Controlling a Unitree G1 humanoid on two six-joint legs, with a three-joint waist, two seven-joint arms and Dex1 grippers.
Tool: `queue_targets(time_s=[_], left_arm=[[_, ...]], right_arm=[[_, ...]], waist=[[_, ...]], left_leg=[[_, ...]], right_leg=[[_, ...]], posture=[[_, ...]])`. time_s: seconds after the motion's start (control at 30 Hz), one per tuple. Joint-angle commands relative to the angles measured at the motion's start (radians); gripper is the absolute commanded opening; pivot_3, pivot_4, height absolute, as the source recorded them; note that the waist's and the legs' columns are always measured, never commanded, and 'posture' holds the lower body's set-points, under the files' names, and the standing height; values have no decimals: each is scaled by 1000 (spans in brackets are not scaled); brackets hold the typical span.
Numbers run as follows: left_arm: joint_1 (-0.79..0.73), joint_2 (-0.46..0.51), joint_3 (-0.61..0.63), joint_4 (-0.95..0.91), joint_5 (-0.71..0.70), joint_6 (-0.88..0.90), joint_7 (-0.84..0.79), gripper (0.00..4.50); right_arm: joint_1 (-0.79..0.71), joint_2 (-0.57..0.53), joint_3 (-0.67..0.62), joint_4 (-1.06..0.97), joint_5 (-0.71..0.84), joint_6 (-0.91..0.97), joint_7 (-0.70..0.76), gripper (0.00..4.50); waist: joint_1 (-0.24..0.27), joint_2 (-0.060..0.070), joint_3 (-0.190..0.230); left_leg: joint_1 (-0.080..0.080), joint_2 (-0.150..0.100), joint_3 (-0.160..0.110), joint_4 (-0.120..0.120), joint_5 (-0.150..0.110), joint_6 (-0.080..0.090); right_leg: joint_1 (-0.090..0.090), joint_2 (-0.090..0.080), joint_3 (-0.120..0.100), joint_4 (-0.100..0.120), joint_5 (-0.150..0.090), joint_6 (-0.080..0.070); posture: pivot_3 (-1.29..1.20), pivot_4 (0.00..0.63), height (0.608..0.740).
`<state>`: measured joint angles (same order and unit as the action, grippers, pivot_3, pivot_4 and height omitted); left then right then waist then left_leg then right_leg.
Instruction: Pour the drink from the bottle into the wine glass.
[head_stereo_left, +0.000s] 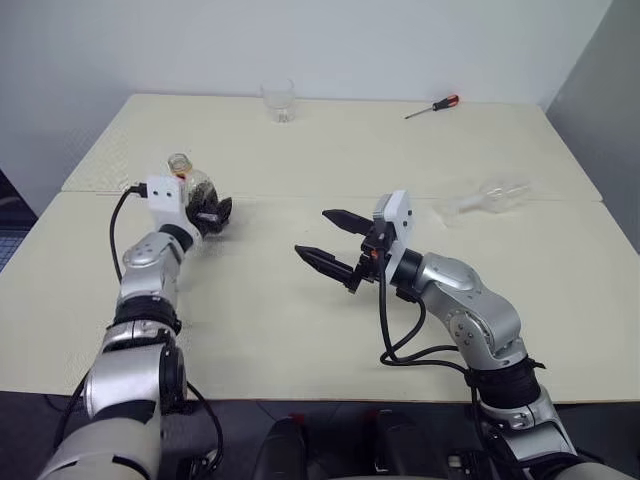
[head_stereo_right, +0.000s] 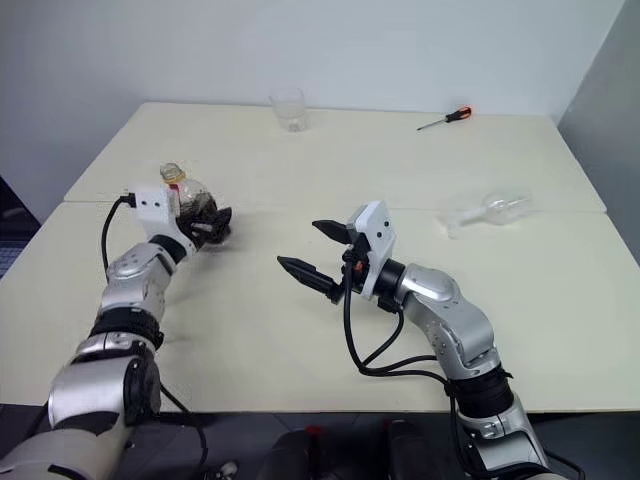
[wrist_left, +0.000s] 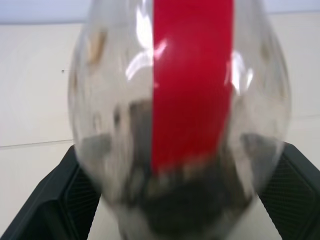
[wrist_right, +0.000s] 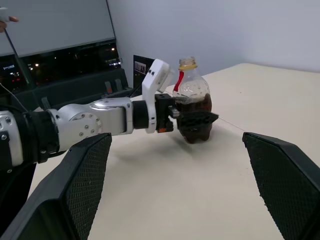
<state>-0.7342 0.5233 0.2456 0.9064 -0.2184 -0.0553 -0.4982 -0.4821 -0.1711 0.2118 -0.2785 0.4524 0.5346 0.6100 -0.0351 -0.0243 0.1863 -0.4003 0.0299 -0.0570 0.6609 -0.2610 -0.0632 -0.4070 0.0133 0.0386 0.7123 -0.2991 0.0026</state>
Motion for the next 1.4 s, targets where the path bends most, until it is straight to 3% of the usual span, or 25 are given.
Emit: queue_targets(time_s=[0.03, 0.37, 0.57, 0.73, 0.9, 1.1, 1.27, 1.4], left_arm=[[87, 18, 36, -221, -41, 80, 14, 4465], [408, -12, 94, -824, -133, 373, 135, 4465], [619, 19, 28, -1275, -265, 573, 38, 4465], [706, 61, -15, -1475, -405, 703, -51, 4465], [689, 89, -72, -1504, -457, 734, -119, 4465], [568, 63, -201, -1391, -406, 686, -196, 4465], [491, 46, -259, -1292, -360, 620, -257, 4465], [470, 48, -279, -1267, -343, 595, -303, 4465]], right_arm=[[-2, 12, -4, -30, 10, -21, 4, 4500], [15, 11, -7, -51, 14, -16, 5, 4500], [42, -81, -104, -151, 47, 76, -43, 4500], [91, -177, -238, -173, 32, 181, -158, 4500], [70, -134, -463, -52, 96, 287, -347, 4500], [-55, -23, -726, 244, 218, 258, -503, 4500], [-234, 51, -1002, 514, 449, 189, -700, 4500], [-301, 19, -1058, 662, 493, 127, -711, 4500]], waist=[[0, 0, 0], [3, 0, 0], [8, 0, 0], [6, -1, -1], [4, -1, -1], [3, 0, 0], [1, 1, 0], [2, 1, 0]], left_leg=[[0, 0, -1, 0, 0, 0], [0, 2, -2, 0, 0, 0], [0, 1, -3, 1, 0, 0], [2, 0, -1, 0, 0, 0], [3, -1, 1, -1, 0, 0], [3, -2, 3, -1, 0, 0], [2, -2, 4, -1, 0, 0], [2, -2, 5, -1, 0, 0]], right_leg=[[0, 0, -1, 0, 0, 0], [1, -3, 0, 1, 0, 0], [1, -5, -1, 0, 0, 0], [3, -4, 0, 0, 0, 0], [2, 0, 2, 0, 0, 0], [2, 3, 3, 0, 0, 0], [1, 3, 4, 0, 0, -1], [1, 3, 5, 0, 0, -1]], posture=[[0, 150, 740], [0, 150, 740], [0, 150, 740], [0, 150, 740], [0, 150, 740], [0, 150, 740], [0, 150, 740], [0, 150, 740]])
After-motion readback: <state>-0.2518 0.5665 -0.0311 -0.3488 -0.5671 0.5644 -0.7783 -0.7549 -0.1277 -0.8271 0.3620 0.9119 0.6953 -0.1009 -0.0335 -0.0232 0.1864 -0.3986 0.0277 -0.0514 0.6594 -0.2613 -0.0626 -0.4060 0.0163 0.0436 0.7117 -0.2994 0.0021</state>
